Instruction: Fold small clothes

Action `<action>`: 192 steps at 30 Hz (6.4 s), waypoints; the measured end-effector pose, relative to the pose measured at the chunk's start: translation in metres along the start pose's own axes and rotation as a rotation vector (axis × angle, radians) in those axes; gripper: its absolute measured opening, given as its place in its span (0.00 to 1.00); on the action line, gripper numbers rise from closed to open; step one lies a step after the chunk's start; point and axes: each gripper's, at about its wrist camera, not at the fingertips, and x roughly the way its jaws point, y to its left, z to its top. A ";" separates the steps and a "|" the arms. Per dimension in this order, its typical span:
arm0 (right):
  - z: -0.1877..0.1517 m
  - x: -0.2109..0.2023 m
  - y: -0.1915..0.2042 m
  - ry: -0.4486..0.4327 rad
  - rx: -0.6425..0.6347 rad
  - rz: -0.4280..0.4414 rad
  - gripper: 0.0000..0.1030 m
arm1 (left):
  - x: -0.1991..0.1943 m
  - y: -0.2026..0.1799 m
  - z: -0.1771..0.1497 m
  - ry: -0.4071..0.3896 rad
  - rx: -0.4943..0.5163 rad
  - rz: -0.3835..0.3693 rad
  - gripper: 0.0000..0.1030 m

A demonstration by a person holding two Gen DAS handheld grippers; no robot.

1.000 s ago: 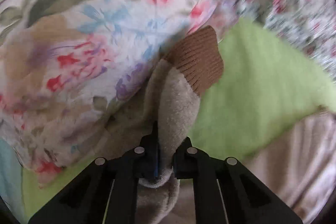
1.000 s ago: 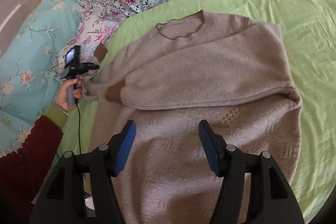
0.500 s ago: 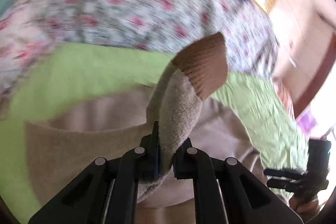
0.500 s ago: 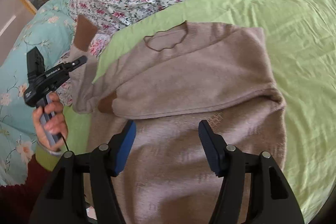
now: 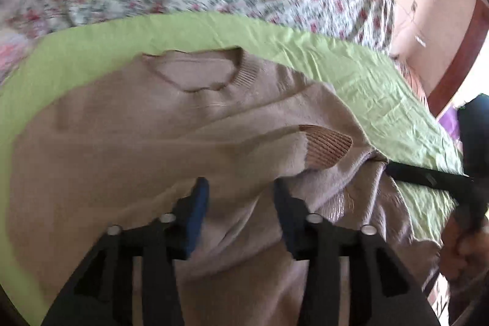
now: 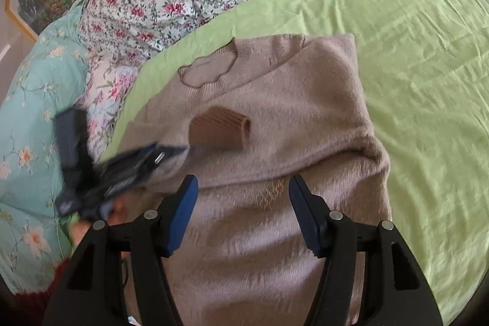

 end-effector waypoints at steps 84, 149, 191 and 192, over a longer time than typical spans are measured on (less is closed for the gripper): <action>-0.199 -0.080 -0.034 0.136 -0.190 0.173 0.68 | -0.159 0.014 -0.293 0.070 -0.218 -0.197 0.55; 0.103 0.073 -0.086 -0.053 0.066 0.023 0.10 | -0.002 0.175 0.028 -0.082 -0.345 0.111 0.09; -0.051 0.016 0.010 -0.060 -0.064 0.136 0.49 | -0.077 0.092 -0.154 -0.120 -0.643 -0.083 0.69; -0.051 0.015 0.013 -0.056 -0.072 0.135 0.49 | -0.077 0.096 -0.152 -0.144 -0.667 -0.086 0.74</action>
